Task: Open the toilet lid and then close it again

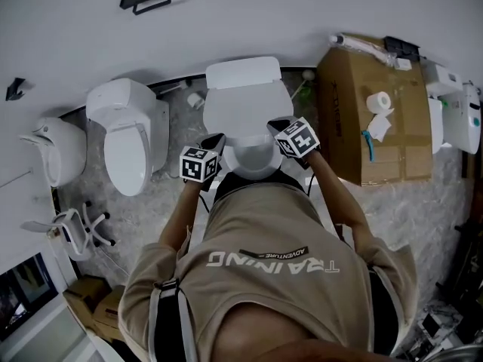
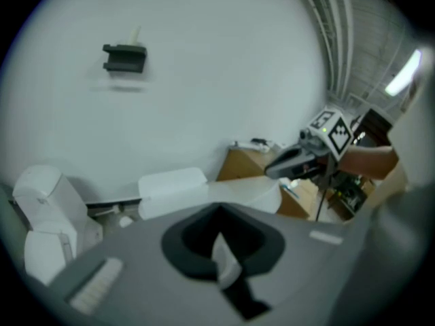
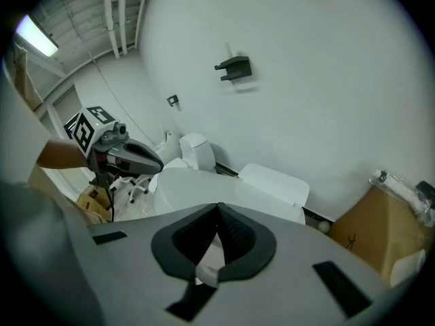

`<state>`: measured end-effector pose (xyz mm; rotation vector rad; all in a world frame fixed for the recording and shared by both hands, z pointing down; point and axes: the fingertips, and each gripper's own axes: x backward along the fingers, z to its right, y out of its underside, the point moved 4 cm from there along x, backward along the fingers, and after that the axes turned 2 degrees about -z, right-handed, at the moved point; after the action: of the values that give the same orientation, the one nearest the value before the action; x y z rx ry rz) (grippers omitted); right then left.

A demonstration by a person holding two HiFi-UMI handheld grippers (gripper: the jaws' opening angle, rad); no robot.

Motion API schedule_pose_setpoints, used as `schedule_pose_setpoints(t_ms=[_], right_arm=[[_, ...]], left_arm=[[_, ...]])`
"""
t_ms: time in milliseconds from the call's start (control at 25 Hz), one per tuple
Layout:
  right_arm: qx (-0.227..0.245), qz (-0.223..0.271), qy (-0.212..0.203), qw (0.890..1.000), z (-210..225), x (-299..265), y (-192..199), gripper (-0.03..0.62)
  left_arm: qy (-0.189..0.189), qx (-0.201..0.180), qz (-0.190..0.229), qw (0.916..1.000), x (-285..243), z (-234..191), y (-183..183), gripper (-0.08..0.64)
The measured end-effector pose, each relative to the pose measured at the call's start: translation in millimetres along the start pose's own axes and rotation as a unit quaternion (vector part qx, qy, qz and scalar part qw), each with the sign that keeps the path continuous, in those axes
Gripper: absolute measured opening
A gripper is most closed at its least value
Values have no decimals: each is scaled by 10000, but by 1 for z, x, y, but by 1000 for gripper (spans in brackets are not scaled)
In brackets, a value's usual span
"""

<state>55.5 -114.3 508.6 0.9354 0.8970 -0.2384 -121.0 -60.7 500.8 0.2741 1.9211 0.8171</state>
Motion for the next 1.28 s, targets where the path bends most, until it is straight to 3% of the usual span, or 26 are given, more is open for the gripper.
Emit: schedule_pose_setpoints(t_ms=[280, 560, 880, 1040, 1280], right_arm=[[321, -434, -4, 9985, -22, -8, 46, 14], [260, -900, 92, 9956, -40, -21, 83, 13], [-98, -1617, 350, 9862, -58, -48, 128, 13], [-203, -1882, 451, 9809, -64, -62, 145, 14], [-693, -2058, 319, 9756, -64, -77, 183, 14]], left_arm=[[-17, 336, -420, 9986, -6, 12, 46, 3], [292, 237, -870, 9955, -15, 19, 84, 3], [895, 193, -1452, 9852, -33, 27, 134, 3], [1049, 94, -1749, 9789, -44, 28, 158, 3], [1100, 258, -2177, 9695, -59, 34, 186, 3]])
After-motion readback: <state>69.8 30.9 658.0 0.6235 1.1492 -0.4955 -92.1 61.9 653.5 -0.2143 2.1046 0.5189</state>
